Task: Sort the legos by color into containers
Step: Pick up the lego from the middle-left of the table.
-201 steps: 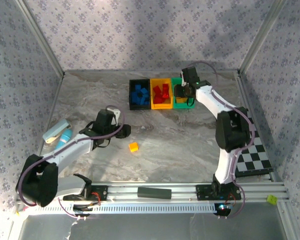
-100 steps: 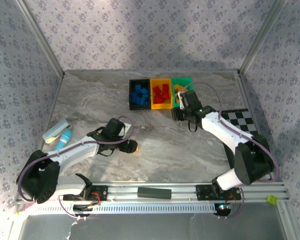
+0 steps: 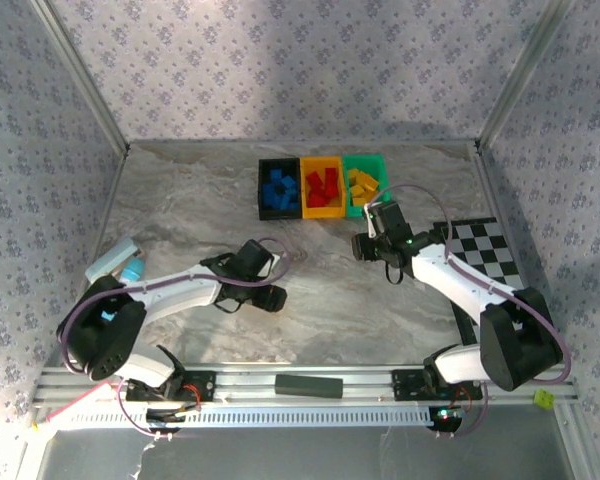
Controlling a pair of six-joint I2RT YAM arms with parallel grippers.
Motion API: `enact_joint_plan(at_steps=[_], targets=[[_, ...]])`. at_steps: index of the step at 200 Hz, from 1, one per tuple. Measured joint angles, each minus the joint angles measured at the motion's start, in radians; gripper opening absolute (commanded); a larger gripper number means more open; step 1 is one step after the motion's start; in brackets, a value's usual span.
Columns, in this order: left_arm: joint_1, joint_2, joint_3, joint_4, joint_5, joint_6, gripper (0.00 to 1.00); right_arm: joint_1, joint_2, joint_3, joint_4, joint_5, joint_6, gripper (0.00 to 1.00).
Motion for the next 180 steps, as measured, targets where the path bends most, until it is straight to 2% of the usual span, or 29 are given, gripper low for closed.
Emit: enact_joint_plan(at_steps=[19,50,67,74,135,180], targets=[[-0.004,0.036,0.026,0.0,-0.008,-0.006,0.7,0.0,0.0,-0.017,0.017,-0.001,0.0,0.53],[-0.017,0.076,0.064,-0.015,-0.034,-0.012,0.5,0.0,0.0,-0.032,0.04,-0.001,0.0,0.53],[-0.026,0.086,0.08,-0.024,-0.051,-0.016,0.48,0.0,0.002,-0.04,0.051,-0.003,0.0,0.53],[-0.028,0.086,0.083,-0.028,-0.053,-0.015,0.44,0.0,0.002,-0.044,0.058,-0.004,0.0,0.53],[-0.038,0.086,0.105,-0.064,-0.08,-0.023,0.39,-0.007,0.039,-0.078,0.113,-0.023,0.0,0.53],[-0.038,0.107,0.238,-0.083,-0.083,-0.023,0.39,-0.026,0.039,-0.104,0.139,-0.045,0.0,0.53]])
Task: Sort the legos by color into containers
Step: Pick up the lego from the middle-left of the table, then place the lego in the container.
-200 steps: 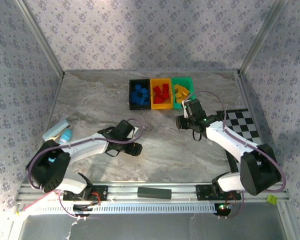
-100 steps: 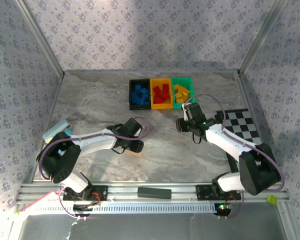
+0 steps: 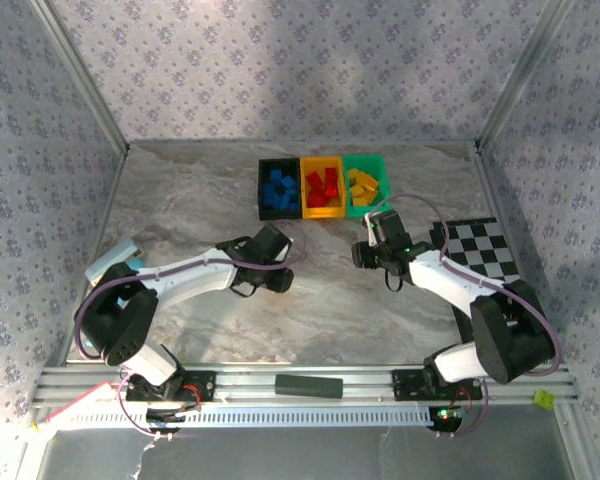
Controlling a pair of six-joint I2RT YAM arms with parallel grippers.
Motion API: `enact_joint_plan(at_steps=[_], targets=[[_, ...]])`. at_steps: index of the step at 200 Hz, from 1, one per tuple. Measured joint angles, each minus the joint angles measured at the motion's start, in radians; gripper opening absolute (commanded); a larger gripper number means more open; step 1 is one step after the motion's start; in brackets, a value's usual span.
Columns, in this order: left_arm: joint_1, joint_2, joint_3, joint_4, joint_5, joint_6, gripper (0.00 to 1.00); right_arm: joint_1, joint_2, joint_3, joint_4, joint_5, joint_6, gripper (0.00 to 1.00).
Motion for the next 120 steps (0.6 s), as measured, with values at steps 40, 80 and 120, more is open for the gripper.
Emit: enact_joint_plan(at_steps=[40,80,120], targets=[[0.0,0.107,0.167,-0.01,-0.001,0.001,0.39,-0.019,-0.004,-0.01,0.017,-0.011,0.0,0.53],[0.0,0.276,0.426,-0.047,-0.014,0.027,0.39,-0.074,-0.045,-0.042,0.021,-0.006,0.005,0.53],[0.0,0.514,0.821,-0.089,-0.04,0.085,0.38,-0.15,-0.074,-0.079,0.042,-0.026,0.034,0.53]])
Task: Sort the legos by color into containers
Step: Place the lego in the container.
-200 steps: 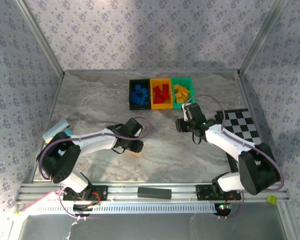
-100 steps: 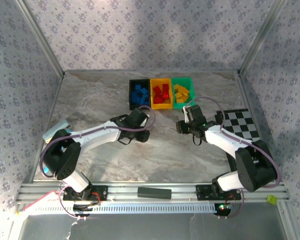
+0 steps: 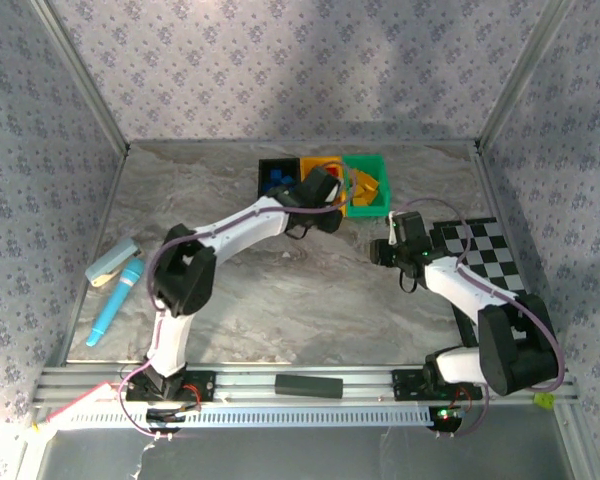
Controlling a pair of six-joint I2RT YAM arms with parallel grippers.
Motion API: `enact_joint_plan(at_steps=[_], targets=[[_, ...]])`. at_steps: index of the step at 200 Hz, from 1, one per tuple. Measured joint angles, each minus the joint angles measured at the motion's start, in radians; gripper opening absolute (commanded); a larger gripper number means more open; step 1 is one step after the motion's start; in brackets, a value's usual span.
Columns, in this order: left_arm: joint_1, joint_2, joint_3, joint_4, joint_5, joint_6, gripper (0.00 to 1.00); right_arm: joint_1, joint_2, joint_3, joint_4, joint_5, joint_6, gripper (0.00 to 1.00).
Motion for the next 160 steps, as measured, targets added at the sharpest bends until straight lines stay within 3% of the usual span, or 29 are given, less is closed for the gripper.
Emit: enact_joint_plan(at_steps=[48,58,76,92,129,160], targets=[[0.0,0.318,0.517,-0.072,0.002,0.045,0.4,-0.026,-0.011,-0.02,0.019,-0.033,0.023,0.53],[0.0,0.378,0.62,-0.088,0.008,0.048,0.45,-0.026,-0.014,-0.022,0.022,-0.037,0.027,0.53],[0.0,0.499,0.813,-0.108,0.018,0.053,0.65,-0.026,-0.016,-0.024,0.031,-0.046,0.032,0.53],[0.001,0.58,0.924,-0.108,0.019,0.042,0.67,-0.026,-0.018,-0.027,0.041,-0.053,0.035,0.53],[0.01,0.611,0.924,-0.126,0.031,0.013,0.68,-0.026,-0.024,-0.036,0.043,-0.052,0.037,0.53],[0.015,0.449,0.618,-0.058,0.021,0.013,0.68,-0.042,-0.048,-0.041,0.041,-0.049,0.038,0.53]])
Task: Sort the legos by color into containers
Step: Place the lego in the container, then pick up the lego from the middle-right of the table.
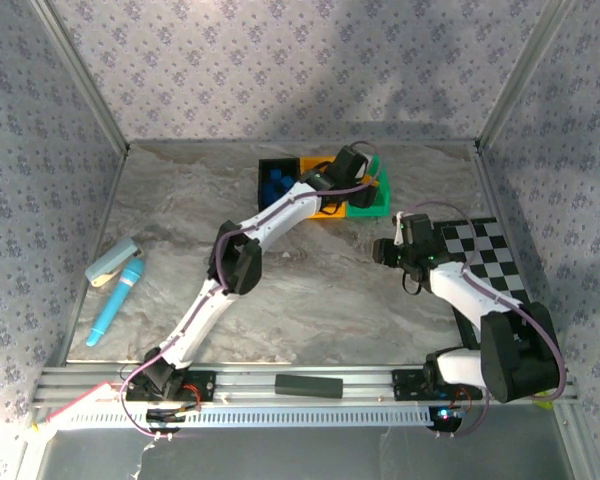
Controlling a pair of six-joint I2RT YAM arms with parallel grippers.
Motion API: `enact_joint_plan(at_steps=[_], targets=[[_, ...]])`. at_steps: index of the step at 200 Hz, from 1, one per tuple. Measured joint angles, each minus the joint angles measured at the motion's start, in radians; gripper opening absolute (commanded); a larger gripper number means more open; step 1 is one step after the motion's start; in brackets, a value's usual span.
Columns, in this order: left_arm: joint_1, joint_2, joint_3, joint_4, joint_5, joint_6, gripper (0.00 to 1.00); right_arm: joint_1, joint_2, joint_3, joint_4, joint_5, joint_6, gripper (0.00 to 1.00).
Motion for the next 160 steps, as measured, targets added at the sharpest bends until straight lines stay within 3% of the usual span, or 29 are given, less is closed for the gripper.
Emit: enact_joint_plan(at_steps=[63,105,132,160], targets=[[0.026,-0.682,-0.903,0.285,-0.083,-0.006,0.69,-0.171,-0.222,-0.004,-0.151,0.012,0.073,0.59],[0.171,-1.133,-1.442,0.431,-0.16,-0.063,0.68,-0.185,-0.27,0.035,-0.441,0.002,0.166,0.59],[0.3,-1.37,-1.679,0.44,-0.173,-0.098,0.67,-0.174,-0.283,0.039,-0.575,0.044,0.247,0.61],[0.402,-1.524,-1.784,0.444,-0.151,-0.109,0.67,-0.166,-0.247,0.05,-0.66,0.113,0.327,0.67]])
